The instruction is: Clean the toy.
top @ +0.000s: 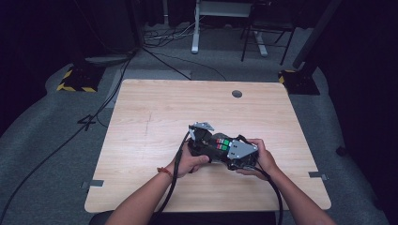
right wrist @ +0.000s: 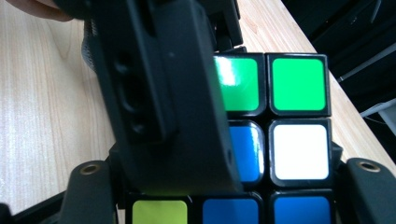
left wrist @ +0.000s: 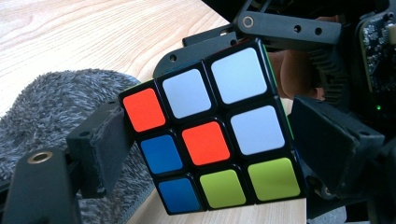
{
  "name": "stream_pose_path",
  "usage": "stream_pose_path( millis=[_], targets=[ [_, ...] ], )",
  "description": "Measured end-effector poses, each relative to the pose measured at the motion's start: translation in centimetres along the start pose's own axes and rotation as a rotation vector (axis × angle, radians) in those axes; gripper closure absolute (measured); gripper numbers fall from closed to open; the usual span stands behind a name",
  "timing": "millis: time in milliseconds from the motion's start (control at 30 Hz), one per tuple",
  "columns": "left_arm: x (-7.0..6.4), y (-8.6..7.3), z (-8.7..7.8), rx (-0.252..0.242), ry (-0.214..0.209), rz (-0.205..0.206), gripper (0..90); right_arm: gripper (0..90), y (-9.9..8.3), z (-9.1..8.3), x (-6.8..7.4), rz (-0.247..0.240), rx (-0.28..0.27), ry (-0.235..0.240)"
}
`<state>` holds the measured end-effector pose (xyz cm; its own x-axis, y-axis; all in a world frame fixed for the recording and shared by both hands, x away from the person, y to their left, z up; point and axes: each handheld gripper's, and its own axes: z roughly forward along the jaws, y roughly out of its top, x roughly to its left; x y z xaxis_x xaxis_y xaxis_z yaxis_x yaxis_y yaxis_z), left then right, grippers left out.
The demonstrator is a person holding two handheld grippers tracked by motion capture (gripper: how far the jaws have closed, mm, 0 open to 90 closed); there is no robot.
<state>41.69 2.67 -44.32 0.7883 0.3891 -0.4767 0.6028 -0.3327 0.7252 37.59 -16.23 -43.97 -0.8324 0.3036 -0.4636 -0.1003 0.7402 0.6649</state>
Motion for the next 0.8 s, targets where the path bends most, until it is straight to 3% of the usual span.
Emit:
stream_pose_path(
  millis=[333, 533, 633, 800],
  targets=[
    [0.62, -0.23, 0.36, 0.012, -0.059, -0.042, 15.5, 33.7, 0.10, -0.01, 0.43, -0.037, -0.012, -0.008],
    [0.31, -0.25, 0.65, 0.026, -0.056, -0.016, 19.5, 33.7, 0.28, 0.12, 0.74, -0.062, -0.016, -0.018],
    [0.67, -0.24, 0.23, 0.003, -0.079, -0.018, 23.8, 33.6, 0.22, 0.09, 0.72, -0.059, -0.016, -0.025],
    [0.69, -0.33, 0.14, 0.001, -0.063, 0.001, 24.8, 33.5, 0.33, 0.22, 0.94, -0.078, -0.013, -0.047]
  ],
)
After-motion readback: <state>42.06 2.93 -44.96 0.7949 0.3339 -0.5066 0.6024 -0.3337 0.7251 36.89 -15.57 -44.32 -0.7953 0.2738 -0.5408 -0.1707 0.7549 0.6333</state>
